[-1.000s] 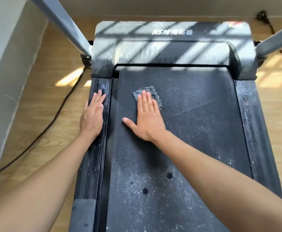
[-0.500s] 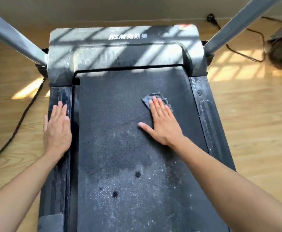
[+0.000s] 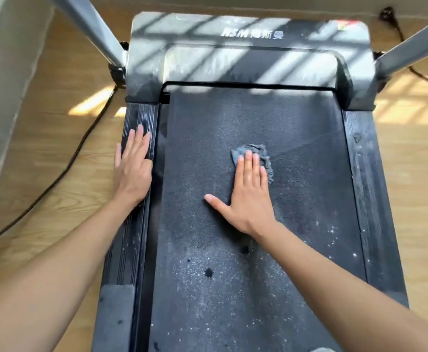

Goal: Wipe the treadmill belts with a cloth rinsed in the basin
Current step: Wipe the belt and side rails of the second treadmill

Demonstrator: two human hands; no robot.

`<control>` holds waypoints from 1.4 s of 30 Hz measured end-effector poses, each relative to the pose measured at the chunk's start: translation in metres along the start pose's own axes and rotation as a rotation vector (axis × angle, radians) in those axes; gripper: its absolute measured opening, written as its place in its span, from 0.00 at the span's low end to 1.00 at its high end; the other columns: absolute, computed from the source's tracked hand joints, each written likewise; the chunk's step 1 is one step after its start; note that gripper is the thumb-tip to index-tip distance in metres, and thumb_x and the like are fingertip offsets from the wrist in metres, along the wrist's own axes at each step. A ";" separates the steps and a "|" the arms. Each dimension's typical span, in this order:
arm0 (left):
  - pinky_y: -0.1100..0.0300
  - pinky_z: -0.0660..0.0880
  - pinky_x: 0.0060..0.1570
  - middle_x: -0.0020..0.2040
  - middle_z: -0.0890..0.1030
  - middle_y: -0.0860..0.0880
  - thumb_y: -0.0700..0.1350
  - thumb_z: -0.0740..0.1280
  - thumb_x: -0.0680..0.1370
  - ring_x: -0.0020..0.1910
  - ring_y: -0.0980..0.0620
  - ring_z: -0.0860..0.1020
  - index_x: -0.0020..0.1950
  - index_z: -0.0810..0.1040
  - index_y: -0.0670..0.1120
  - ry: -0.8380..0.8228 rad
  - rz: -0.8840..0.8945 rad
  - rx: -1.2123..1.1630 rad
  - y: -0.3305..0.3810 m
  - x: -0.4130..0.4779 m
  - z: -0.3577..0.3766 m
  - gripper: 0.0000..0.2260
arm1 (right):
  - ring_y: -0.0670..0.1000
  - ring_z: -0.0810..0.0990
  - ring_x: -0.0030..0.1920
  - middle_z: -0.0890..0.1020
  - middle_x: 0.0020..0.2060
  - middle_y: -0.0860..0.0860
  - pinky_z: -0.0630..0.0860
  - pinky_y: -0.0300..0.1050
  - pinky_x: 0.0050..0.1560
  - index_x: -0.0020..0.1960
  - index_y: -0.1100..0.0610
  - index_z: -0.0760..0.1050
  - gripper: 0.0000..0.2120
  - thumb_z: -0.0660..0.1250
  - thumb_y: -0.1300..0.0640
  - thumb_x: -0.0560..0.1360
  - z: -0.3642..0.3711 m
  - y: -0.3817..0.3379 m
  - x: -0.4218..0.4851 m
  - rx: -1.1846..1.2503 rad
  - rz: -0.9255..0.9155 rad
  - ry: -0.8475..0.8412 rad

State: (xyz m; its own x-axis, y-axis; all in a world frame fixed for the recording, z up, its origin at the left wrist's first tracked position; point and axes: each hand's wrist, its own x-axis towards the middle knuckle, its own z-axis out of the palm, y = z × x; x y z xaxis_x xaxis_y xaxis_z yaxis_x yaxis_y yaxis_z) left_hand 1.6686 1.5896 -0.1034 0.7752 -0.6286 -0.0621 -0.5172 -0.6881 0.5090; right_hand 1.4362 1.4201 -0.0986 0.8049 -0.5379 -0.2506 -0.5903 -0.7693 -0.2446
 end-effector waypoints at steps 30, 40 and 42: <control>0.48 0.46 0.84 0.86 0.55 0.49 0.46 0.50 0.78 0.85 0.53 0.51 0.84 0.60 0.43 0.077 0.053 0.108 0.006 -0.006 0.005 0.32 | 0.56 0.27 0.81 0.33 0.83 0.58 0.31 0.56 0.81 0.83 0.62 0.33 0.61 0.50 0.19 0.73 0.008 0.044 -0.063 0.135 0.315 0.024; 0.55 0.43 0.83 0.86 0.55 0.50 0.44 0.49 0.79 0.85 0.54 0.51 0.84 0.61 0.45 0.027 0.057 0.020 -0.003 -0.001 0.001 0.31 | 0.57 0.32 0.83 0.39 0.84 0.60 0.41 0.58 0.83 0.84 0.64 0.39 0.56 0.48 0.21 0.76 0.043 -0.100 -0.031 -0.170 -0.491 -0.144; 0.54 0.44 0.83 0.85 0.56 0.49 0.44 0.48 0.79 0.85 0.53 0.52 0.84 0.62 0.44 0.027 0.057 0.020 -0.003 -0.003 0.001 0.31 | 0.56 0.35 0.84 0.41 0.84 0.59 0.41 0.57 0.83 0.85 0.63 0.40 0.54 0.49 0.23 0.77 0.046 -0.087 -0.044 -0.238 -0.599 -0.112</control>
State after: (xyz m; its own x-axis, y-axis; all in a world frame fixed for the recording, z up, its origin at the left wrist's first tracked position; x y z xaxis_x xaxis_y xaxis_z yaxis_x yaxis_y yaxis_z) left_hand 1.6673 1.5936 -0.1052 0.7539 -0.6569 -0.0099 -0.5675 -0.6589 0.4938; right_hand 1.4490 1.5263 -0.1093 0.9714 0.0369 -0.2346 -0.0016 -0.9868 -0.1617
